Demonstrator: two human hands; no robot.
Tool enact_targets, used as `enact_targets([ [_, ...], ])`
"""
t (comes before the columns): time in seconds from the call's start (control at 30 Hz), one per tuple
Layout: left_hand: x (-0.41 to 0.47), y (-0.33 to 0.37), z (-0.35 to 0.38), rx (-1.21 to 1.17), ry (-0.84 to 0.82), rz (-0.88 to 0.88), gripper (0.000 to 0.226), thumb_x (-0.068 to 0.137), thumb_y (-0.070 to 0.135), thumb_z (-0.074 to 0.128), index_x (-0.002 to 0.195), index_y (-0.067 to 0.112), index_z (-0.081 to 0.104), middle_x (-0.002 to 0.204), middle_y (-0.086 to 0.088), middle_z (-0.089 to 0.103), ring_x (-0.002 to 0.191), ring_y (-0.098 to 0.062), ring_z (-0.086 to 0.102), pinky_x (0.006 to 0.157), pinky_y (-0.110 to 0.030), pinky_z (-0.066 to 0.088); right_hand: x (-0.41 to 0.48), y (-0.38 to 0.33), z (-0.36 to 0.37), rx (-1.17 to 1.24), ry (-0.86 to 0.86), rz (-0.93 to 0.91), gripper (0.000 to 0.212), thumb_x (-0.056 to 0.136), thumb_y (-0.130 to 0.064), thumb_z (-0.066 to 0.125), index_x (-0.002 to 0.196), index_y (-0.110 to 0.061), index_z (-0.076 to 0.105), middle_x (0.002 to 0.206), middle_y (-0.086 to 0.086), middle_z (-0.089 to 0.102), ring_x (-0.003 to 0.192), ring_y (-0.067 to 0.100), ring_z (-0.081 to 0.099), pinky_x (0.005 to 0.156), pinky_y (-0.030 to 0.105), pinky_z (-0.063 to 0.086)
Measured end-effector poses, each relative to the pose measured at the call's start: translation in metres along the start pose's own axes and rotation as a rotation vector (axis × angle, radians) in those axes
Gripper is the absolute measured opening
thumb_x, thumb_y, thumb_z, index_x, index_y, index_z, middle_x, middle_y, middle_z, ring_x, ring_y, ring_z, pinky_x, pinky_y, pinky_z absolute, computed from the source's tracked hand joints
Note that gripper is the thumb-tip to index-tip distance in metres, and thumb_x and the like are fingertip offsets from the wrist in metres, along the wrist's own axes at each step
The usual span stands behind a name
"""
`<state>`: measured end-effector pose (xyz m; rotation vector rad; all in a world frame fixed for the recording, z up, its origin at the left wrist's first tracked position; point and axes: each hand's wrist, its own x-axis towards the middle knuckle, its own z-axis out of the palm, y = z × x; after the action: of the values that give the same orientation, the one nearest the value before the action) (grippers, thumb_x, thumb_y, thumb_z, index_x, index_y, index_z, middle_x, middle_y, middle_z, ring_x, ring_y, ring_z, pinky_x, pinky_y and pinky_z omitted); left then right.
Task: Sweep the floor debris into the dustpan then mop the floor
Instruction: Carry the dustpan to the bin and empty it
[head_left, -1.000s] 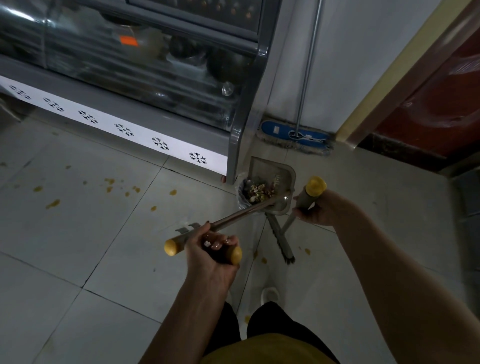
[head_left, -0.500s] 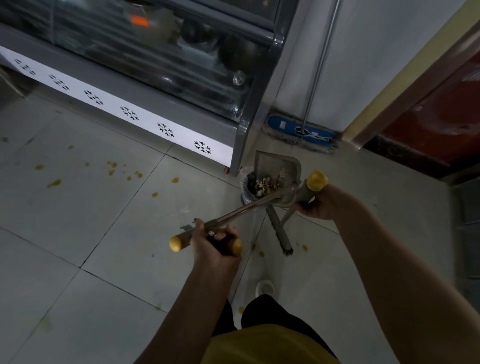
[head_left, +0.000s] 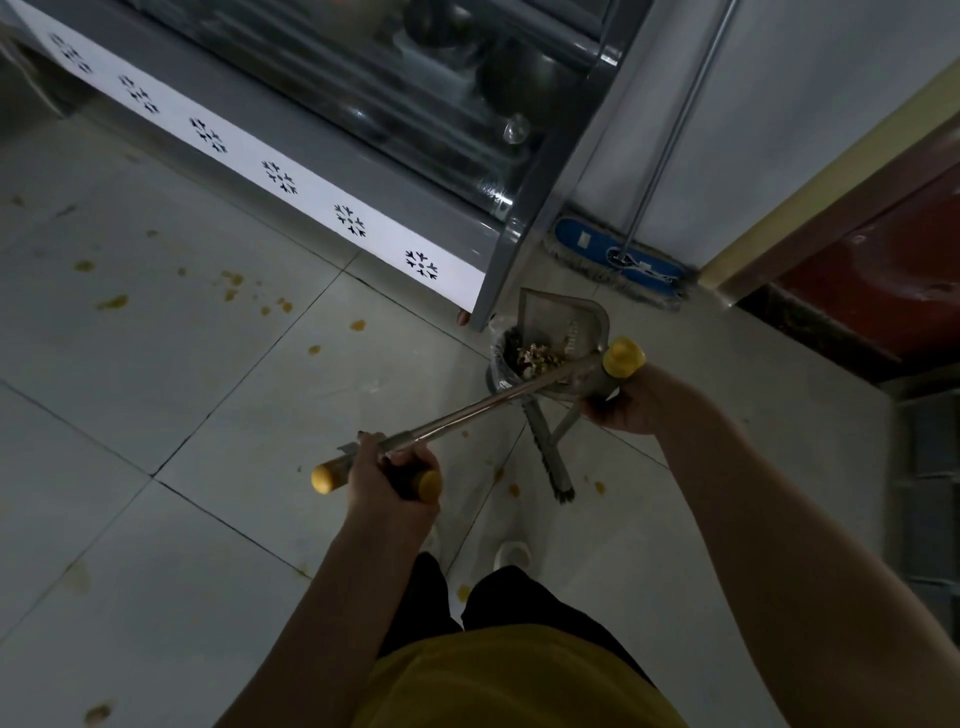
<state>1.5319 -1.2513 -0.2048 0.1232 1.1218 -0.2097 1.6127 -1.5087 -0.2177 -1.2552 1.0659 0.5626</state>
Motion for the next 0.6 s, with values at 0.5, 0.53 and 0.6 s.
enact_targets([
  [0.5,0.000,0.015,0.016,0.000,0.007,0.025,0.025,0.093,0.030,0.056,0.093,0.005,0.050,0.080,-0.014,0.061,0.060,-0.018,0.064,0.045,-0.033,0.057,-0.003,0.004,0.008,-0.074,-0.012,-0.007,0.021,0.099,-0.019,0.049,0.110,-0.002,0.049,0.086,0.017,0.053,0.058,0.026,0.061,0.037,0.025,0.053],
  [0.53,0.001,0.015,0.018,-0.002,-0.010,0.035,0.025,0.093,0.030,0.056,0.093,0.005,0.051,0.076,-0.012,0.062,0.055,-0.015,0.064,0.044,-0.032,0.057,-0.003,0.005,0.009,-0.076,-0.015,-0.005,0.021,0.099,-0.019,0.049,0.110,-0.002,0.049,0.086,0.017,0.053,0.062,0.026,0.058,0.037,0.025,0.053],
  [0.6,0.003,0.017,0.014,-0.002,0.001,0.063,0.024,0.093,0.029,0.056,0.088,0.006,0.052,0.059,-0.008,0.063,0.048,-0.011,0.059,0.045,-0.029,0.057,-0.003,0.007,0.008,-0.091,-0.020,0.002,0.021,0.100,-0.020,0.048,0.112,-0.002,0.048,0.086,0.017,0.053,0.065,0.025,0.055,0.037,0.025,0.052],
])
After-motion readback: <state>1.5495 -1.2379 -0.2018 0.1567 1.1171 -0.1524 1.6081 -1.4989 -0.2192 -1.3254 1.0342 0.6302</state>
